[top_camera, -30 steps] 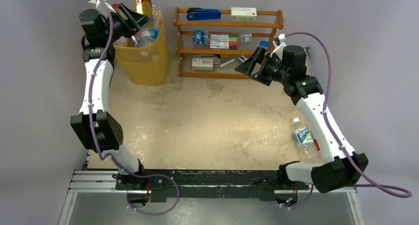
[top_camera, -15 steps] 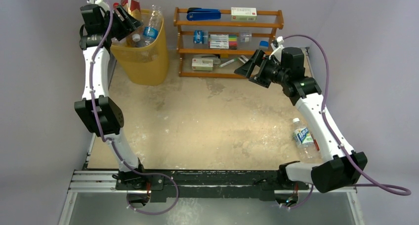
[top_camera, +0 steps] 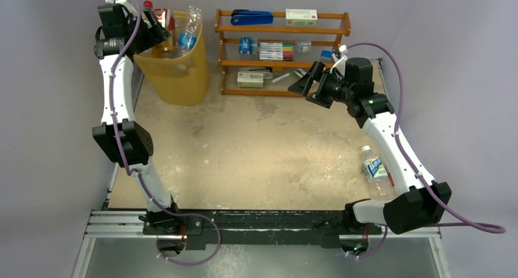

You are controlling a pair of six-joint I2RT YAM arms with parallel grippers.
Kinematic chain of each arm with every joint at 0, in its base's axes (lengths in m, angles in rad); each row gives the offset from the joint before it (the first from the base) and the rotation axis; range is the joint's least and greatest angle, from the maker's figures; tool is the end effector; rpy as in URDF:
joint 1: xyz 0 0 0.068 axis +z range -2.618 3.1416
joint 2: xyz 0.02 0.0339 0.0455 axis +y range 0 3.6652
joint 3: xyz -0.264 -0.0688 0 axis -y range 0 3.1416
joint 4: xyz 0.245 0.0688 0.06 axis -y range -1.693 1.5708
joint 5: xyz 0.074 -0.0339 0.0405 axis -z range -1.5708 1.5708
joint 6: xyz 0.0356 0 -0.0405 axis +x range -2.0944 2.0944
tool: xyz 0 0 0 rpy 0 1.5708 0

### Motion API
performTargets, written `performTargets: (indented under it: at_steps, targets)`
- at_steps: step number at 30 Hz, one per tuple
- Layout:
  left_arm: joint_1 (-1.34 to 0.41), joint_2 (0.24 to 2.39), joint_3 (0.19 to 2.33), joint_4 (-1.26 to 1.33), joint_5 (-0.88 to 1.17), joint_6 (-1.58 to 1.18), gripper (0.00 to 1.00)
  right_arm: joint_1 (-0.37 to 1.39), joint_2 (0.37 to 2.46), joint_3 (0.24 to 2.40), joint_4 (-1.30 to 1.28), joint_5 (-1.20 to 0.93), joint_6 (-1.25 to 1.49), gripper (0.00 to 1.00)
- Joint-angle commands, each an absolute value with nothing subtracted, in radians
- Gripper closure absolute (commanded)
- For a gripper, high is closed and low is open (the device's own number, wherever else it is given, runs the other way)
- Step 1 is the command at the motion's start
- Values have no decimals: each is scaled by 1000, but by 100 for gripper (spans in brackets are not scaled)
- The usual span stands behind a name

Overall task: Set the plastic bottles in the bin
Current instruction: Place the plastic bottle in the trash bin.

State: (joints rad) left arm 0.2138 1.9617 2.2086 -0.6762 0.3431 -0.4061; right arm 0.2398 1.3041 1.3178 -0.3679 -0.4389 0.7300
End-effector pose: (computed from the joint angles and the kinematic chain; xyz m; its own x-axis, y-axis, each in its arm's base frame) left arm 0.4338 0.0819 0.4309 -0.4128 -0.4703 -0.7800 -0.0696 0.8702 -0.4878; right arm 0.2822 0.0846 0.3947 -0.6526 0.4619 -0.6006 -0.2240 0.6396 0.7353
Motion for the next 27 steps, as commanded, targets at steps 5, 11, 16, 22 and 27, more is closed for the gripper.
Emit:
performTargets:
  at_steps: [5, 11, 16, 22, 27]
  targets:
    - [216, 1914, 2279, -663, 345, -397, 23, 235, 1293, 1320, -327, -468, 724, 0]
    - [215, 1855, 2226, -562, 397, -463, 21, 235, 1287, 1321, -332, -461, 723, 0]
    - [216, 1788, 2207, -517, 429, -501, 20, 235, 1287, 1329, -342, -451, 718, 0]
    - [211, 1715, 2167, -469, 485, -552, 20, 235, 1287, 1346, -374, -415, 710, 0]
    - [152, 1662, 2097, -443, 501, -567, 19, 227, 1270, 1356, -487, -223, 707, 0]
